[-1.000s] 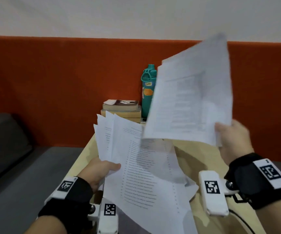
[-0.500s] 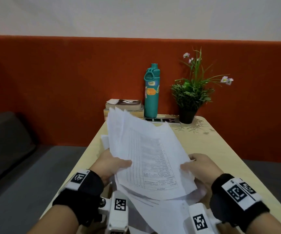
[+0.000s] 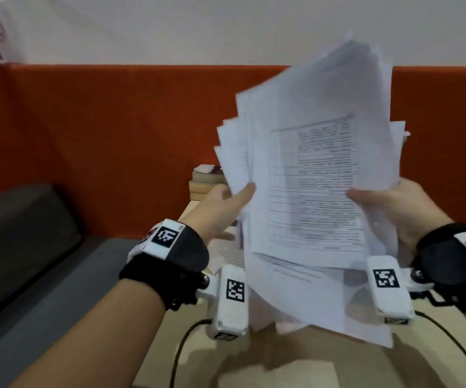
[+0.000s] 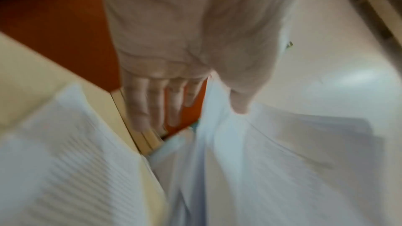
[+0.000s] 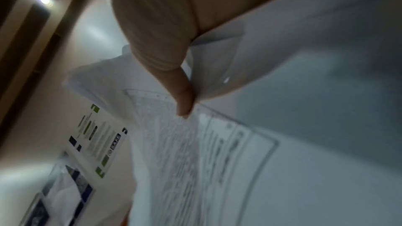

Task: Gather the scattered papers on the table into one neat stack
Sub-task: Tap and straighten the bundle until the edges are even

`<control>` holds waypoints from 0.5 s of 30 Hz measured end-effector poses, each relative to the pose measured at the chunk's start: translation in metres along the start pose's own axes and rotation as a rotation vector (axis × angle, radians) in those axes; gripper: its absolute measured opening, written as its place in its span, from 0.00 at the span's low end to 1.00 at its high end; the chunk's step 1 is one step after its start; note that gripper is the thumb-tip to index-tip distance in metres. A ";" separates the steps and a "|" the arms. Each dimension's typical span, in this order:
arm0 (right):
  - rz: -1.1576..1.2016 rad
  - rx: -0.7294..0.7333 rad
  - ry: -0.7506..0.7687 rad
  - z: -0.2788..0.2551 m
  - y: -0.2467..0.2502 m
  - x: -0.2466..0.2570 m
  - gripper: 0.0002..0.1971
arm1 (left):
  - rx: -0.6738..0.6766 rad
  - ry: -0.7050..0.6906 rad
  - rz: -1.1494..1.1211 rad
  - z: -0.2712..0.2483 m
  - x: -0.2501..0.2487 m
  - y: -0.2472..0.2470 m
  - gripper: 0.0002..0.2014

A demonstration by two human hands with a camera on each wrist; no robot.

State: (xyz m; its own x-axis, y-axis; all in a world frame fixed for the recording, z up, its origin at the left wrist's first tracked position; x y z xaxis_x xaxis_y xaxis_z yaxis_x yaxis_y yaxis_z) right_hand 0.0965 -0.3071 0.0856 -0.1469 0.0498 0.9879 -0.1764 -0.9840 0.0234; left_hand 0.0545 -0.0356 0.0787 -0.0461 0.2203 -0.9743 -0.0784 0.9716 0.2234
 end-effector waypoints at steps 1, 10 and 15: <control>-0.019 -0.069 0.001 0.000 0.009 -0.002 0.19 | -0.065 0.107 0.162 0.002 0.012 0.009 0.25; -0.173 -0.238 -0.024 -0.009 0.035 -0.028 0.18 | 0.012 0.374 0.896 0.019 0.103 0.003 0.36; -0.153 -0.213 -0.039 -0.009 0.031 -0.036 0.18 | 0.032 0.353 0.973 0.036 0.119 -0.030 0.27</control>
State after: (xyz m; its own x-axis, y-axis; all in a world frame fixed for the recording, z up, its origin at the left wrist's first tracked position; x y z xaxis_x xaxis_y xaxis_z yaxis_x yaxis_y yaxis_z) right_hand 0.0874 -0.3380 0.0491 -0.0659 0.1845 0.9806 -0.3952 -0.9072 0.1441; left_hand 0.0876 -0.0351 -0.0448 -0.3653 0.8783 -0.3083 0.1756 0.3903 0.9038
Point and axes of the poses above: each hand's wrist, its own z-axis towards the middle knuckle, its own y-axis out of the back of the hand, x = y × z, the point moved 5 cm from there along z, towards the middle knuckle, and after that the axes turned 2 degrees about -x, right-handed, at the moved point
